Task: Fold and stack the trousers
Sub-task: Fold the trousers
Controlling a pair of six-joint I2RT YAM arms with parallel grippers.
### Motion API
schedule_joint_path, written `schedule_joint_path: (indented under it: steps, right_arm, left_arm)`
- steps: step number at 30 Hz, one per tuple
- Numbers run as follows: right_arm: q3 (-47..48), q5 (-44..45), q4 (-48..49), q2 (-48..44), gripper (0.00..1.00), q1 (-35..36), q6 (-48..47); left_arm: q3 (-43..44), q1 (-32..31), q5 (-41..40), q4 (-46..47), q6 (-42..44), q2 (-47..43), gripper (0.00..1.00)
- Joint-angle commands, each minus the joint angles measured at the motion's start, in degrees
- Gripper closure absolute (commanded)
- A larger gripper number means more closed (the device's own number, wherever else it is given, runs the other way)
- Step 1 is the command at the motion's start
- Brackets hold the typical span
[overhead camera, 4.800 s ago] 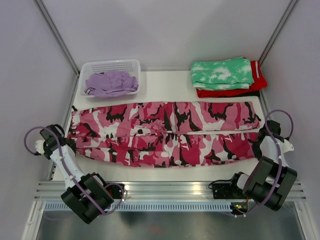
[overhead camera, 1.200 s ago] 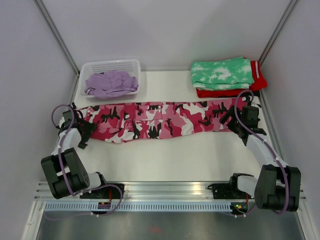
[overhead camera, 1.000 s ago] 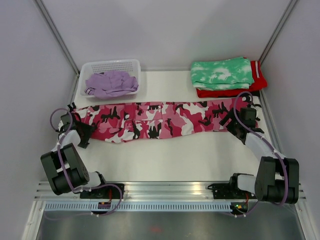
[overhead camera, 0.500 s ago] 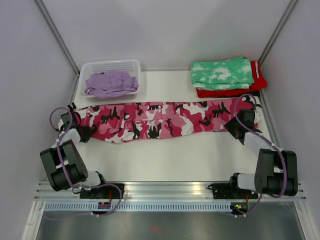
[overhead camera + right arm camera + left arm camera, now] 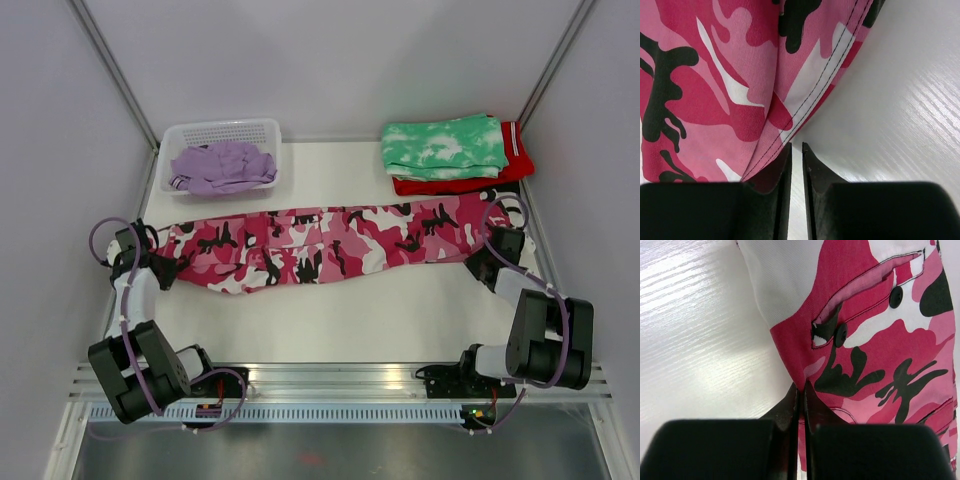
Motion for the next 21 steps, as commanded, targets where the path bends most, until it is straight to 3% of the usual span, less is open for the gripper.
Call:
schedule_joint_path:
  steps: [1, 3, 4, 7, 15, 21]
  right_arm:
    - [0.6, 0.1, 0.0, 0.8, 0.80, -0.7, -0.9]
    - [0.4, 0.4, 0.3, 0.3, 0.70, -1.0, -0.2]
    - [-0.1, 0.8, 1.3, -0.1, 0.58, -1.0, 0.0]
    - [0.3, 0.9, 2.5, 0.5, 0.43, -1.1, 1.2]
    - [2.1, 0.2, 4.9, 6.5, 0.48, -1.6, 5.0]
    - [2.4, 1.2, 5.2, 9.5, 0.67, -2.1, 5.4]
  left_arm:
    - [0.5, 0.1, -2.2, -1.3, 2.3, -1.0, 0.98]
    - [0.3, 0.1, -2.2, -1.5, 2.7, -0.7, 0.98]
    - [0.2, 0.1, -2.2, -1.2, 3.2, -0.8, 0.98]
    - [0.1, 0.1, -2.3, -0.9, 3.3, -0.6, 0.98]
    - [0.4, 0.1, -1.2, -0.3, 2.4, 0.2, 0.98]
    - [0.8, 0.1, -0.9, -0.8, 3.1, 0.3, 0.98]
